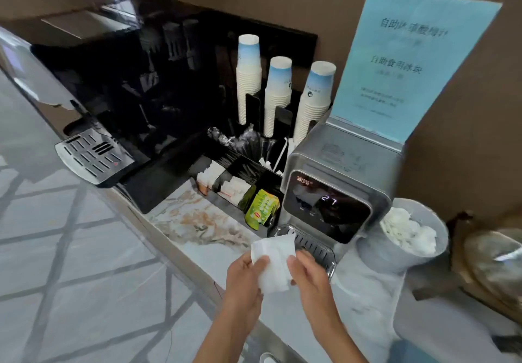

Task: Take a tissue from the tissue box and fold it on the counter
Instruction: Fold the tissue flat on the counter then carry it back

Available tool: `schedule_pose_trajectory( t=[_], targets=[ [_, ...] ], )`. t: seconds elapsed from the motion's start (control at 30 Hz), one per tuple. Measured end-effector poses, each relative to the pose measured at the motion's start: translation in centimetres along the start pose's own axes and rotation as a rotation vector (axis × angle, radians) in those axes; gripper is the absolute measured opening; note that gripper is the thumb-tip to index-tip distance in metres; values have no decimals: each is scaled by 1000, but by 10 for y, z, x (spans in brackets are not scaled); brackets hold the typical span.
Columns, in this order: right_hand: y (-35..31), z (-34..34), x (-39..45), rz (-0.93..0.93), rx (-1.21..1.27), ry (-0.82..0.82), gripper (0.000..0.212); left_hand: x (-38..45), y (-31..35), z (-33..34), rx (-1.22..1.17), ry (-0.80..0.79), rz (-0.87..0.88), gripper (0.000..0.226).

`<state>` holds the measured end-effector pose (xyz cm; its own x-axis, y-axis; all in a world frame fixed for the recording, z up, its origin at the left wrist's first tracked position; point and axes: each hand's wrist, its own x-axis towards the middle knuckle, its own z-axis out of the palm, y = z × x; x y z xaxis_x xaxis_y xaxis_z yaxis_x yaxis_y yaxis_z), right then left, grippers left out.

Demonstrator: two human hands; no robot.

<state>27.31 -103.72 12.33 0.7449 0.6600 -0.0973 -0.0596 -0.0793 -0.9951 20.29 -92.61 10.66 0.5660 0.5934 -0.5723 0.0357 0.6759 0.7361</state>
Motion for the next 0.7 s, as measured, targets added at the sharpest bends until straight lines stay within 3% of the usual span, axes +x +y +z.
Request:
schedule_pose_trajectory(
  t=[0.1, 0.3, 0.4, 0.5, 0.6, 0.7],
  targets=[
    [-4, -14, -20, 25, 33, 99, 34, -7, -8, 15, 72, -90, -31, 21],
    [5, -47, -55, 43, -43, 176, 67, -26, -25, 45, 180, -260, -78, 21],
    [11, -60, -66, 20, -78, 301, 56, -37, -34, 59, 207, -335, -104, 22],
    [16, -75, -72, 36, -115, 368, 20, -46, -44, 75, 231, -384, -120, 22],
    [17, -98, -79, 29, -166, 409, 41, -56, -57, 95, 253, -453, -141, 23],
    [21, -121, -84, 33, -146, 448, 37, -66, -73, 115, 256, -494, -179, 23]
  ],
)
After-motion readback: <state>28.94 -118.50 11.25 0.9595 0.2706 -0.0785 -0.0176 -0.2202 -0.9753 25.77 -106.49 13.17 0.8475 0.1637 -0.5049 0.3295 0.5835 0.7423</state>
